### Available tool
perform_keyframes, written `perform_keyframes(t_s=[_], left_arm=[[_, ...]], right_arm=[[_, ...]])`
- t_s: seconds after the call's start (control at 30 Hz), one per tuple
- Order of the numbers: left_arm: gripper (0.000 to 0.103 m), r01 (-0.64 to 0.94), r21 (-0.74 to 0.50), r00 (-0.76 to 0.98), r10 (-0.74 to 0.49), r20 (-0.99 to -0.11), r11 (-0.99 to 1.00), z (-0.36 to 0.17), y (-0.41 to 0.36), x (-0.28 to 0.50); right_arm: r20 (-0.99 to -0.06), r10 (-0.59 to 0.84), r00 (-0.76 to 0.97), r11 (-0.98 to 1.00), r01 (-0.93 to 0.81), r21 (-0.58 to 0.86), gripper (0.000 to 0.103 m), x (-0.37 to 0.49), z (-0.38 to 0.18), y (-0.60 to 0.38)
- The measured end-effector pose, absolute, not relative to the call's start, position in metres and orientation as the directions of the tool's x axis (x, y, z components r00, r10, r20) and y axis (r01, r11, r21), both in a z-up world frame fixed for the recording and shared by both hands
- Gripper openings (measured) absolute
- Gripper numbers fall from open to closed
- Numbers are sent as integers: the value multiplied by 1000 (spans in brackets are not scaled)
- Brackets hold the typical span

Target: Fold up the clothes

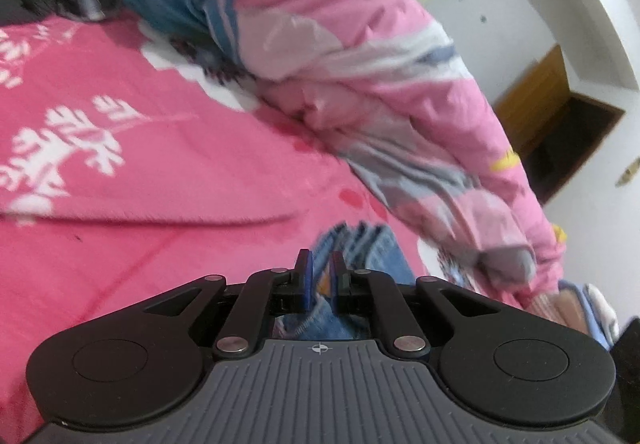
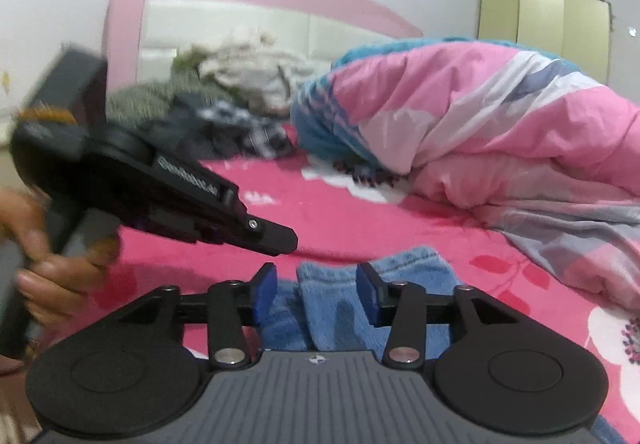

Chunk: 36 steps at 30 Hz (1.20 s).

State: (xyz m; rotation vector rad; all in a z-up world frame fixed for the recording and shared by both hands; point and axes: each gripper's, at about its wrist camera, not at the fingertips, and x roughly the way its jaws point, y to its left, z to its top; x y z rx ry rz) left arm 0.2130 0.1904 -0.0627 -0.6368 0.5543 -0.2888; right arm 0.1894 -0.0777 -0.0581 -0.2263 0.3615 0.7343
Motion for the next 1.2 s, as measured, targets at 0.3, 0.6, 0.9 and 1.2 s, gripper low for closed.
perform_keyframes(t_s=[0.3, 0.6, 0.9, 1.2], left_arm=[[9, 269, -500, 855, -444, -270, 823, -32, 139, 197], [9, 252, -419, 795, -433, -424, 872, -52, 68, 225], [6, 104, -424, 800, -329, -502, 900, -74, 93, 244], [5, 92, -408, 807, -308, -504, 909, -74, 91, 244]], right_arm=[[-286, 536, 795, 844, -501, 191, 66, 146, -27, -179], [-384, 325, 864, 930, -219, 295, 25, 126, -45, -262], [-531, 117, 839, 982, -19, 187, 26, 137, -103, -279], [-487, 17, 873, 989, 56, 135, 25, 116, -68, -299]])
